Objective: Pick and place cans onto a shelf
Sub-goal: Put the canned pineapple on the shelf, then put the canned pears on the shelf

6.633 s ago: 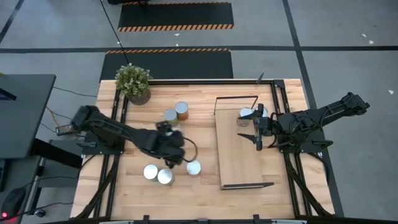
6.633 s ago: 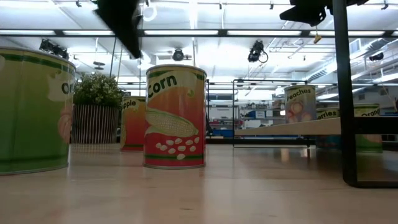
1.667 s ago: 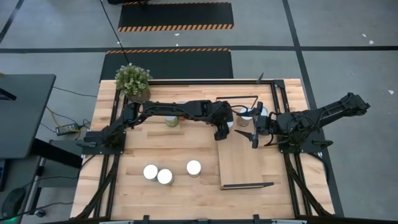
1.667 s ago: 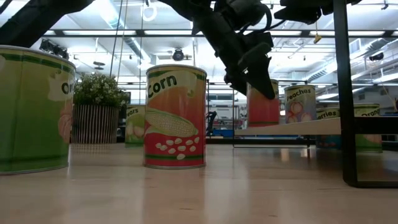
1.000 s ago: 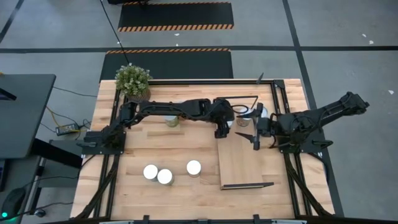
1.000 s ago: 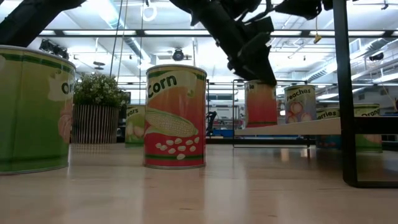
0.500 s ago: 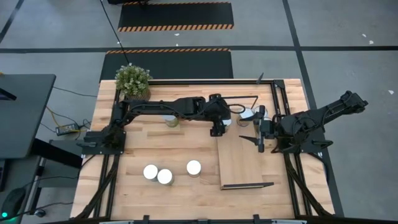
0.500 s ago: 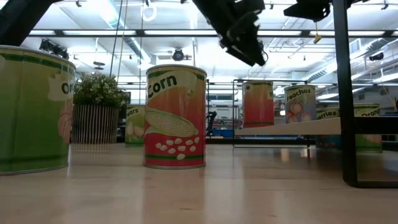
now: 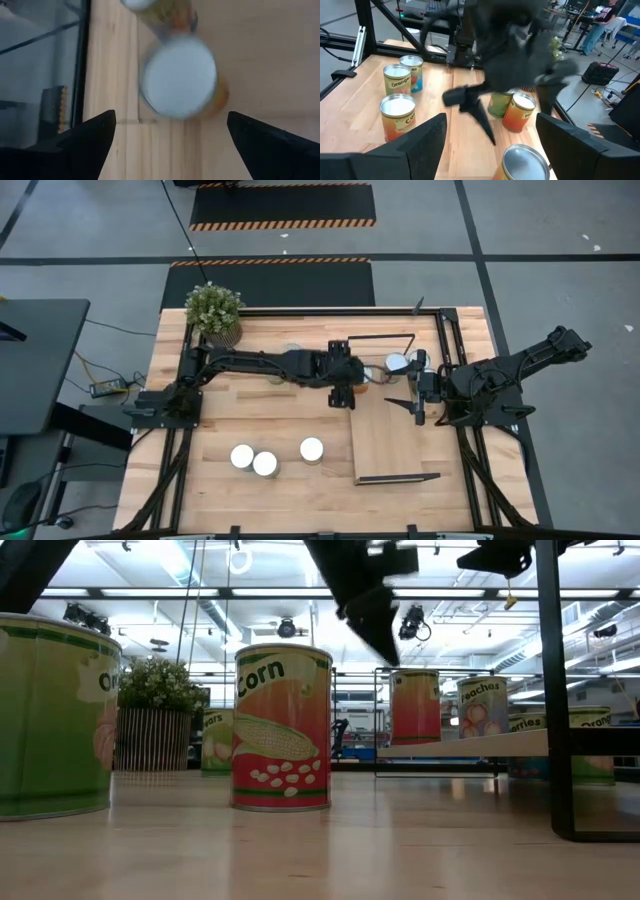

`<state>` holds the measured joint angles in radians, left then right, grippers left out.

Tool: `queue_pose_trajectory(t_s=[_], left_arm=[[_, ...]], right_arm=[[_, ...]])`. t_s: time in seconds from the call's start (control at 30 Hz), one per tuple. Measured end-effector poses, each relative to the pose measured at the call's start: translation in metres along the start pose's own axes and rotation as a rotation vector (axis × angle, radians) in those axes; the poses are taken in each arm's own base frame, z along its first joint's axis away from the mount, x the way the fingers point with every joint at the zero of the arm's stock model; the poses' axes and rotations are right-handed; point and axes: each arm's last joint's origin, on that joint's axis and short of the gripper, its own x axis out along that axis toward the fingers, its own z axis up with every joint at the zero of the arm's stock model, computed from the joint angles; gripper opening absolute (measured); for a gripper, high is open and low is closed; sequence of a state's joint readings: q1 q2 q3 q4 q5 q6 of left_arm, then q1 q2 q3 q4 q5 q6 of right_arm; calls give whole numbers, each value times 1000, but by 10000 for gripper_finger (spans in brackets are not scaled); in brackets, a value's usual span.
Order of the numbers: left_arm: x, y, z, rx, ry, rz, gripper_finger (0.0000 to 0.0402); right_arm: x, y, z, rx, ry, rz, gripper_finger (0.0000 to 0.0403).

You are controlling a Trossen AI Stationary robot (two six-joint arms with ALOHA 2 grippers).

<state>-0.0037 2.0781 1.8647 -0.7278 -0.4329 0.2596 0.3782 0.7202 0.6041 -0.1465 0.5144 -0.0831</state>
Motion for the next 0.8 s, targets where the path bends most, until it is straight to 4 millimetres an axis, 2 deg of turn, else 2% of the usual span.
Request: queue_pose_trajectory(t_s=[0.1, 0.27, 0.53, 0.63, 0.8], left_arm=[[8, -11, -8, 56, 48, 72, 388], [24, -20, -12, 24, -32, 143, 388], [30, -10, -12, -24, -62, 232, 388], [20, -14, -11, 8, -58, 228, 388], [-9, -17, -19, -11, -28, 91, 388]], right_arm=[[0, 0, 0, 1, 1, -1, 313], [0, 0, 1, 4, -11, -2, 313], [0, 0, 2, 10, -15, -2, 313], [0, 0, 2, 10, -14, -2, 313], [2, 1, 0, 17, -13, -2, 313]])
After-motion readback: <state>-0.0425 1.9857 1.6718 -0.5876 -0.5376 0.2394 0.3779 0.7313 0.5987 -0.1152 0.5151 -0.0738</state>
